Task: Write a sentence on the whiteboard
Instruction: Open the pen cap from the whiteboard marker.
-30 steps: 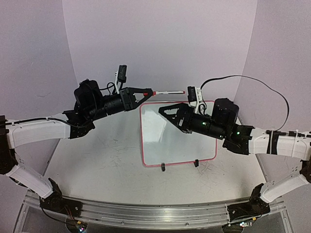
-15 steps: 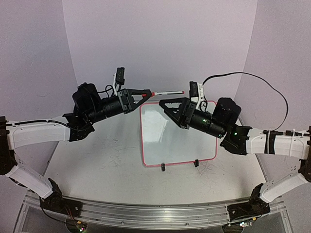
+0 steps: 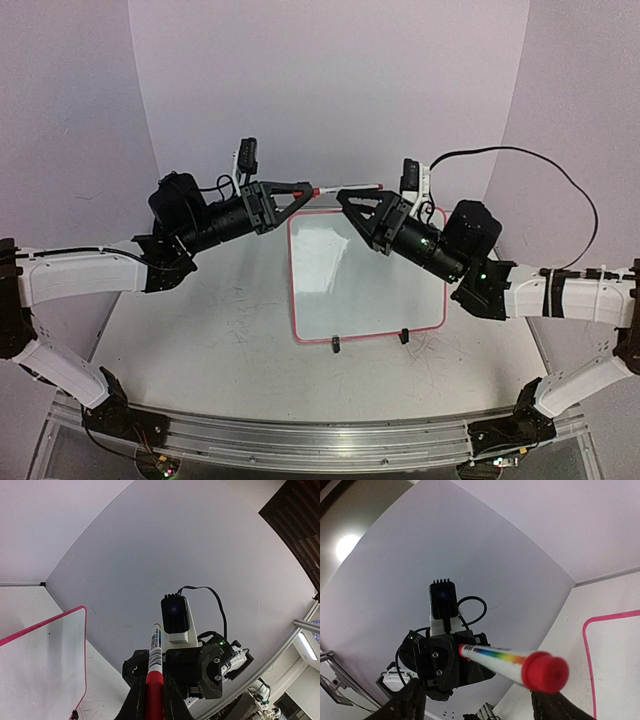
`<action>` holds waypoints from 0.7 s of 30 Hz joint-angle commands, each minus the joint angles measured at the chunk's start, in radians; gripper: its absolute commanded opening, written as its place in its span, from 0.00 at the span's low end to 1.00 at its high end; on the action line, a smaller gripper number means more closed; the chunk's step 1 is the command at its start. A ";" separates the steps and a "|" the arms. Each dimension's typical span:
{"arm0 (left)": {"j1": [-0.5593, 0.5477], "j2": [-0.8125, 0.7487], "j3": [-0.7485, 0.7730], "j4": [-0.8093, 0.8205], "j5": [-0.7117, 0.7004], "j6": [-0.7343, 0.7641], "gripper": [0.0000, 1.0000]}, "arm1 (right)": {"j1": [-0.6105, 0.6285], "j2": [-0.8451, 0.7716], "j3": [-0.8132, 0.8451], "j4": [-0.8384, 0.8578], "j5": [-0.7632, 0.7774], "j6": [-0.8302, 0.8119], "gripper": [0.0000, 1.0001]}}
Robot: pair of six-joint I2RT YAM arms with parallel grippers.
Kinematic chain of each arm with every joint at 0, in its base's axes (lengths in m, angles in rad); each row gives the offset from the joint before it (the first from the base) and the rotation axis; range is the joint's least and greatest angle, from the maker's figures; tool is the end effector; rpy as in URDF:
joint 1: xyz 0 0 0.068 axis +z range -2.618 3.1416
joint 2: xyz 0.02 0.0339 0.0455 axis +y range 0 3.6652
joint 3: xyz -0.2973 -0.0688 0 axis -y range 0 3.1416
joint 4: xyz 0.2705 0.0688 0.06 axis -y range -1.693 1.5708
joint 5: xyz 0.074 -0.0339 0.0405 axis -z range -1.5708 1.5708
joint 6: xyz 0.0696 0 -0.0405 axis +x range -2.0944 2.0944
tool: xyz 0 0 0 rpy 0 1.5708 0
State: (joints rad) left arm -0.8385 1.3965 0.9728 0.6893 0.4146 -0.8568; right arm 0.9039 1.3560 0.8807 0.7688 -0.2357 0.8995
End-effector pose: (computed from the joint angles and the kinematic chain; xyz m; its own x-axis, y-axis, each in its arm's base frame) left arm 0.2282 -0.2958 0.3859 -0.5959 -0.3718 -0.7118 0.7485 0.0639 -0.6600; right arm 0.2100 0.2931 0.3745 -0.5952 0.4748 -0.6483 -0.7013 0.0869 0.7075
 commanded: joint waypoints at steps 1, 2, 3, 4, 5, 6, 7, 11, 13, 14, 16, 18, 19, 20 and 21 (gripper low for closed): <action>-0.007 0.007 0.001 0.079 0.019 -0.021 0.00 | -0.002 0.039 0.049 0.080 0.043 0.029 0.61; -0.007 0.009 0.000 0.081 0.022 -0.023 0.00 | -0.002 0.047 0.057 0.086 0.038 0.035 0.59; -0.008 0.010 0.000 0.082 0.024 -0.024 0.00 | -0.003 0.054 0.065 0.092 0.034 0.041 0.57; -0.009 0.012 -0.001 0.084 0.027 -0.026 0.00 | -0.003 0.061 0.072 0.099 0.029 0.047 0.55; -0.009 0.013 -0.002 0.086 0.029 -0.028 0.00 | -0.004 0.067 0.079 0.107 0.024 0.054 0.54; -0.010 0.014 -0.003 0.088 0.030 -0.029 0.00 | -0.004 0.072 0.085 0.114 0.020 0.058 0.53; -0.010 0.015 -0.004 0.090 0.030 -0.029 0.00 | -0.004 0.075 0.089 0.124 0.016 0.061 0.52; -0.010 0.019 -0.007 0.097 0.032 -0.031 0.00 | -0.005 0.085 0.094 0.171 -0.004 0.074 0.46; -0.010 0.022 -0.006 0.101 0.036 -0.033 0.00 | -0.005 0.093 0.101 0.175 -0.009 0.083 0.45; -0.010 0.023 -0.004 0.103 0.039 -0.034 0.00 | -0.006 0.096 0.101 0.176 -0.005 0.091 0.44; -0.011 0.023 -0.006 0.106 0.042 -0.035 0.00 | -0.009 0.101 0.096 0.187 0.000 0.109 0.35; -0.012 0.021 -0.011 0.108 0.041 -0.035 0.00 | -0.012 0.111 0.101 0.198 -0.008 0.124 0.26; -0.011 0.020 -0.013 0.109 0.040 -0.036 0.00 | -0.012 0.116 0.108 0.202 -0.021 0.126 0.26; -0.012 0.019 -0.014 0.110 0.039 -0.036 0.00 | -0.011 0.122 0.114 0.205 -0.031 0.130 0.26; -0.012 0.018 -0.015 0.110 0.039 -0.037 0.00 | -0.012 0.127 0.119 0.207 -0.038 0.134 0.26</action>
State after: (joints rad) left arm -0.8455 1.4170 0.9637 0.7426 0.4420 -0.8894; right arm 0.8970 1.4580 0.9437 0.9025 -0.2319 1.0063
